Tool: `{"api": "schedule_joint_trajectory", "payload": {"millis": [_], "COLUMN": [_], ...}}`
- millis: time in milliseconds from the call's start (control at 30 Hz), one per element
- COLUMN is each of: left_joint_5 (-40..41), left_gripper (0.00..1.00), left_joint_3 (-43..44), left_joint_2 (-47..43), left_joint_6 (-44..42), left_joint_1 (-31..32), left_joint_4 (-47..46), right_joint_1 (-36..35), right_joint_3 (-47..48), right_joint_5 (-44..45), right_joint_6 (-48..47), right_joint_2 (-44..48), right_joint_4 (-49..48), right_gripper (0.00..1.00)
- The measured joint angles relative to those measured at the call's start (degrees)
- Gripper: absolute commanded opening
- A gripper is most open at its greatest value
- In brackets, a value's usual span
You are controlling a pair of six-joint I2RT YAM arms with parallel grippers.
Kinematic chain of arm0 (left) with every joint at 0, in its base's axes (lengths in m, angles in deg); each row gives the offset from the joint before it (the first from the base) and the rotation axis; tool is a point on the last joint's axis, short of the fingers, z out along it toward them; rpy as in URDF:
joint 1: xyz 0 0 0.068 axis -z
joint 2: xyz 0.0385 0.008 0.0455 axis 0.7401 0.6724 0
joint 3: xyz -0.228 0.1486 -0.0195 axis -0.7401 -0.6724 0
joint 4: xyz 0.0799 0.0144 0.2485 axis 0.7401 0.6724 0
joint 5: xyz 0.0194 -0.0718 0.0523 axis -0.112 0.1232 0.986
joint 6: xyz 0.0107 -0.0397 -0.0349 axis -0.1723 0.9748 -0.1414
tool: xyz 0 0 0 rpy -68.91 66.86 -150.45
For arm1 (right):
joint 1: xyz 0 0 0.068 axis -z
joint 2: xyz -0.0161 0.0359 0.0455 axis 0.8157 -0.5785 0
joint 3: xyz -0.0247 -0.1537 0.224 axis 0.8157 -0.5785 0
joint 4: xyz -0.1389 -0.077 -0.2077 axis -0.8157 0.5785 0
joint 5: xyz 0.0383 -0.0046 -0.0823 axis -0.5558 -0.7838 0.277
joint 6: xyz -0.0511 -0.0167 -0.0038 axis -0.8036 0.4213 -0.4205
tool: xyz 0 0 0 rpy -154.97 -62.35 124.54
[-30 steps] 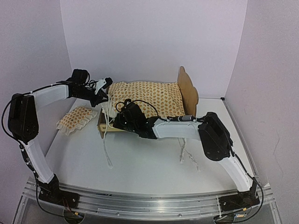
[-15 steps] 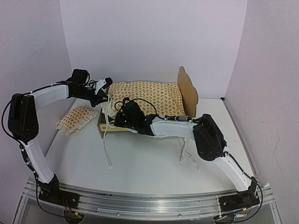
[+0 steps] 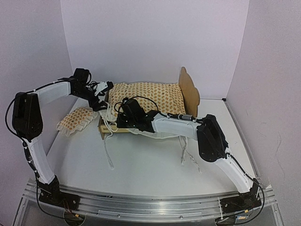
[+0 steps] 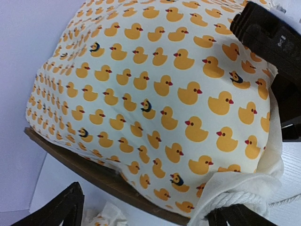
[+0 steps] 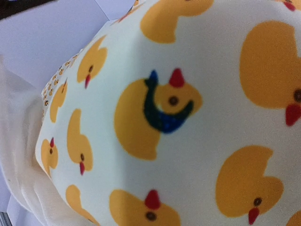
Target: Set up the pet bed
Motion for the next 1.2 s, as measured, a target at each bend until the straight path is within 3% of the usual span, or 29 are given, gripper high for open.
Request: {"api": "schedule_joint_trajectory", "payload": {"millis": [233,300,333,367,433,633,733,867,967,1133,1200], "left_joint_5": [-6.48,-9.43,-10.38,-10.71,-8.91,1.78,2.15,1.43,-0.75,-0.33,2.06], "left_gripper": [0.99,0.92,0.82,0.71,0.61,0.62,0.55,0.46,0.48,0.73,0.76], "left_joint_3": [18.67,22.71,23.76,24.18,24.23,24.90,21.45,15.36,10.11,1.28,-2.51], "left_joint_2": [0.77,0.73,0.60,0.37,0.51,9.44,11.31,7.27,1.30,-7.01,-8.46], "left_joint_6": [-1.33,-2.46,-2.89,-3.05,-1.70,2.11,2.82,2.22,2.28,2.18,1.81], "left_joint_1": [-3.47,-3.71,-3.67,-3.51,-2.92,-1.13,-0.73,2.98,9.77,15.83,16.20], "left_joint_4": [10.92,14.57,15.88,16.77,17.39,16.96,17.72,19.78,22.23,23.60,22.81], "right_joint_1": [0.60,1.01,1.23,1.45,1.75,2.20,2.19,2.19,2.19,2.19,2.19], "right_joint_3": [0.13,0.14,0.14,0.13,0.14,0.11,-0.74,-3.42,-7.49,-15.89,-18.66], "right_joint_5": [-0.61,-1.16,-1.44,-1.74,-2.46,-5.54,-6.74,-6.95,-6.55,-5.84,-5.75], "right_joint_6": [-2.41,-2.51,-2.54,-2.55,-2.60,-3.23,-3.72,-4.43,-4.78,-4.53,-4.20], "right_joint_2": [1.56,2.07,2.34,2.64,3.22,4.14,4.83,6.81,10.03,17.35,20.01], "right_joint_4": [4.56,5.15,5.35,5.52,5.75,5.85,5.83,5.68,5.60,5.52,5.61], "right_gripper": [0.06,0.07,0.07,0.07,0.08,0.09,0.10,0.12,0.16,0.20,0.21]}}
